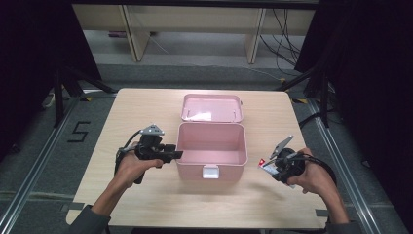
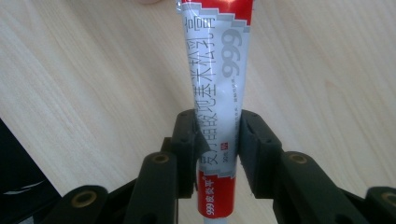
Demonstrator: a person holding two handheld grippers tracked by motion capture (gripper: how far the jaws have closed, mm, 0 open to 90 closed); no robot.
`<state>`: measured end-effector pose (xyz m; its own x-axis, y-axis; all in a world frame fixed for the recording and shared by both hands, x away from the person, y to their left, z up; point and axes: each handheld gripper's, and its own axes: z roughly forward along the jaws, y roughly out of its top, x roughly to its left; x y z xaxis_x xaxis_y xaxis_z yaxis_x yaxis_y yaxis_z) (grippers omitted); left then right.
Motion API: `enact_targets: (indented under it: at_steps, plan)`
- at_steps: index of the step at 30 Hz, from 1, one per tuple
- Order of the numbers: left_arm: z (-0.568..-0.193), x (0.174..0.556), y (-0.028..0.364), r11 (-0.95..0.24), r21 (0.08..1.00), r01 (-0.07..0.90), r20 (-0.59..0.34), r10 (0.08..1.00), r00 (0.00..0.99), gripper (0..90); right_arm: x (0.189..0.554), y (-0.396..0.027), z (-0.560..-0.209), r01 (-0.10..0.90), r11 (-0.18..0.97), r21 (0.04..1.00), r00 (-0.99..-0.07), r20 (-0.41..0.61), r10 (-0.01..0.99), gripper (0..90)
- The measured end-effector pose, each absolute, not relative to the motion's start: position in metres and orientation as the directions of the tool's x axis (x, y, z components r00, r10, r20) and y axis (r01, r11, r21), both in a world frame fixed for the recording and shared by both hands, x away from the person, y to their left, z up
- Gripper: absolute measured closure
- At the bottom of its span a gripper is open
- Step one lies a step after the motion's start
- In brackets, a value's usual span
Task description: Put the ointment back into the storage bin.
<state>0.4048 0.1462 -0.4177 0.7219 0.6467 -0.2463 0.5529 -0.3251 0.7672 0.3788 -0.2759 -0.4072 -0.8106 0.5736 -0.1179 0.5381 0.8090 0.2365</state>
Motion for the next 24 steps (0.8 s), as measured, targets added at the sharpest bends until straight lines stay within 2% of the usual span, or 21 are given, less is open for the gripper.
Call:
enact_targets:
  at_steps: [8, 13, 14, 16, 24]
  plan:
    - [-0.418, 0.405, 0.146, -0.326, 0.765, 0.555, -0.246, 0.649, 0.720, 57.1, 0.380, -0.277, -0.381, 0.550, 0.797, 0.248, -0.795, -0.135, 0.591, 69.6]
    - [-0.418, 0.405, 0.146, -0.325, 0.766, 0.555, -0.246, 0.650, 0.719, 57.0, 0.385, -0.275, -0.364, 0.537, 0.803, 0.259, -0.798, -0.155, 0.583, 69.6]
    - [-0.418, 0.405, 0.146, -0.326, 0.766, 0.555, -0.245, 0.649, 0.720, 57.0, 0.387, -0.275, -0.362, 0.510, 0.819, 0.262, -0.814, -0.162, 0.558, 69.6]
    - [-0.418, 0.405, 0.146, -0.324, 0.766, 0.556, -0.247, 0.650, 0.719, 57.0, 0.388, -0.273, -0.355, 0.535, 0.799, 0.273, -0.796, -0.153, 0.585, 69.6]
    - [-0.418, 0.405, 0.146, -0.324, 0.766, 0.555, -0.246, 0.649, 0.720, 57.0, 0.396, -0.260, -0.330, 0.496, 0.816, 0.297, -0.810, -0.183, 0.558, 69.6]
